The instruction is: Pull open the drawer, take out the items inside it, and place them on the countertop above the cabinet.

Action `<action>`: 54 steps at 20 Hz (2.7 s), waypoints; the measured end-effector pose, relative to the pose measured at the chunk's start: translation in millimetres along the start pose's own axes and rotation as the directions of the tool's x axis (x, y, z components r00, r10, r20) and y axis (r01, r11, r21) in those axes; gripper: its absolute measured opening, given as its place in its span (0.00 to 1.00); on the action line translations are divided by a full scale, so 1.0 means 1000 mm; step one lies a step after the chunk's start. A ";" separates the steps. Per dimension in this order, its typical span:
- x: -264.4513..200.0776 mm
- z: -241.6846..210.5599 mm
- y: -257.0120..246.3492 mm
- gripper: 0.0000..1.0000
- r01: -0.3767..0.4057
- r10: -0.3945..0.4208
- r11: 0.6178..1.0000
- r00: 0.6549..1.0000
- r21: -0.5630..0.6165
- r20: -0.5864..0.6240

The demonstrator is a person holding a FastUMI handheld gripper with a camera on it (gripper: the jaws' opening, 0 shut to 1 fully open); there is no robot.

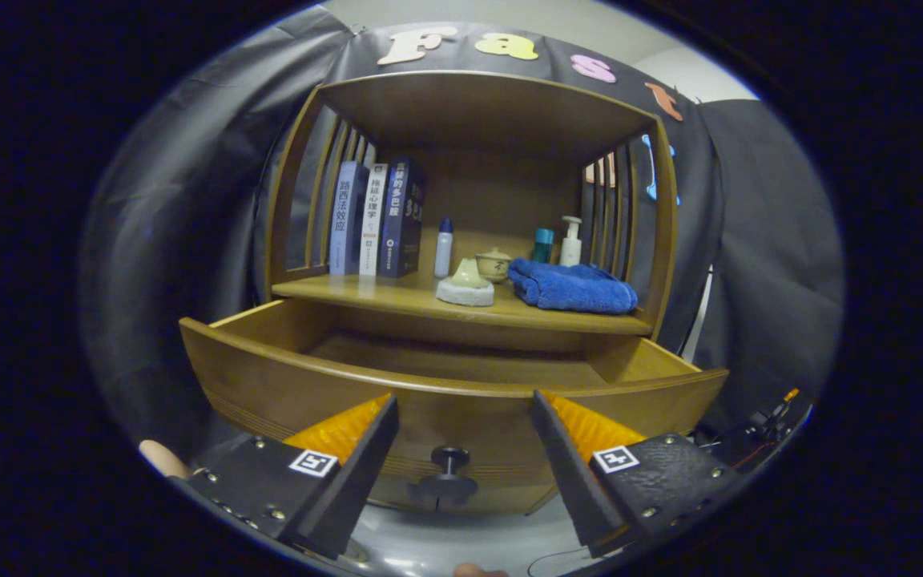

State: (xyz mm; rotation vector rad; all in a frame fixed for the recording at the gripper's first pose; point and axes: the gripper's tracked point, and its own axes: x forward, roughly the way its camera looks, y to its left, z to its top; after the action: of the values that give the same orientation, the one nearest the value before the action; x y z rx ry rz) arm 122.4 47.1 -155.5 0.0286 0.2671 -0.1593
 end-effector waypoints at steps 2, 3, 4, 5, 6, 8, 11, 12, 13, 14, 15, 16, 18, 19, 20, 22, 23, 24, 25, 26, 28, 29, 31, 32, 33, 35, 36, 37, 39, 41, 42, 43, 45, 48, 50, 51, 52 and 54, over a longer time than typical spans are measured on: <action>0.005 0.003 0.001 1.00 0.002 -0.002 1.000 1.000 0.004 0.001; 0.008 0.003 0.001 1.00 0.004 -0.004 1.000 1.000 0.003 -0.001; 0.013 0.004 0.002 1.00 0.006 -0.006 1.000 1.000 0.006 -0.004; 0.017 0.005 0.002 1.00 0.007 -0.007 1.000 1.000 0.012 -0.005; 0.021 0.007 0.003 1.00 0.008 -0.007 1.000 1.000 0.023 -0.005; 0.028 0.008 0.004 1.00 0.007 -0.007 0.999 1.000 0.037 -0.005; 0.035 0.009 0.003 1.00 0.002 -0.002 1.000 1.000 0.029 -0.001; 0.037 0.009 0.003 1.00 0.000 0.000 1.000 1.000 0.030 -0.001; 0.039 0.010 0.003 1.00 0.000 0.000 1.000 1.000 0.028 0.000; 0.041 0.010 0.003 1.00 0.001 -0.001 1.000 1.000 0.026 -0.001; 0.044 0.011 0.003 1.00 0.001 -0.001 1.000 1.000 0.027 0.000; 0.048 0.012 0.003 1.00 0.001 -0.001 1.000 1.000 0.031 -0.001; 0.054 0.012 0.004 1.00 0.001 -0.001 1.000 1.000 0.028 -0.002; 0.058 0.013 0.004 1.00 0.001 -0.001 1.000 1.000 0.028 -0.001; 0.060 0.013 0.004 1.00 0.000 0.000 1.000 1.000 0.028 0.001; 0.066 0.014 0.003 1.00 0.001 -0.001 1.000 1.000 0.024 0.004; 0.069 0.014 0.004 1.00 0.001 -0.001 1.000 1.000 0.023 0.005; 0.072 0.015 0.004 1.00 0.001 -0.001 1.000 1.000 0.024 0.005; 0.076 0.015 0.004 1.00 0.001 -0.001 1.000 1.000 0.024 0.005; 0.078 0.016 0.004 1.00 0.001 -0.001 1.000 1.000 0.022 0.006; 0.082 0.016 0.004 1.00 0.001 -0.002 1.000 1.000 0.015 0.012; 0.085 0.016 0.004 1.00 0.003 -0.003 1.000 1.000 0.005 0.013; 0.091 0.017 0.003 1.00 0.004 -0.004 1.000 1.000 -0.003 0.013; 0.094 0.017 0.004 1.00 0.004 -0.004 1.000 1.000 0.004 0.010; 0.098 0.018 0.004 1.00 0.004 -0.004 1.000 1.000 0.006 0.008; 0.104 0.018 0.004 1.00 0.005 -0.005 1.000 1.000 0.006 0.005; 0.106 0.019 0.004 1.00 0.006 -0.006 1.000 1.000 0.010 0.003; 0.109 0.019 0.005 1.00 0.007 -0.007 1.000 1.000 0.010 0.002; 0.114 0.020 0.005 1.00 0.008 -0.008 1.000 1.000 0.008 0.003; 0.118 0.020 0.005 1.00 0.008 -0.008 1.000 1.000 0.008 0.004; 0.120 0.021 0.005 1.00 0.009 -0.009 1.000 1.000 0.007 0.005; 0.122 0.021 0.005 1.00 0.009 -0.009 1.000 1.000 0.007 0.004; 0.125 0.021 0.005 1.00 0.010 -0.010 1.000 1.000 0.010 0.003; 0.128 0.022 0.006 1.00 0.014 -0.014 1.000 1.000 0.009 0.007; 0.129 0.023 0.007 1.00 0.014 -0.015 1.000 1.000 0.011 0.012; 0.129 0.022 0.007 1.00 0.015 -0.015 1.000 1.000 0.009 0.013; 0.129 0.022 0.006 1.00 0.016 -0.017 1.000 1.000 0.008 0.014; 0.129 0.022 0.006 1.00 0.019 -0.019 1.000 1.000 0.009 0.016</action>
State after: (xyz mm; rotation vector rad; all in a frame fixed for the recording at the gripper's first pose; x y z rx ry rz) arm 251.8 32.7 -168.3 0.0333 0.2506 -0.1797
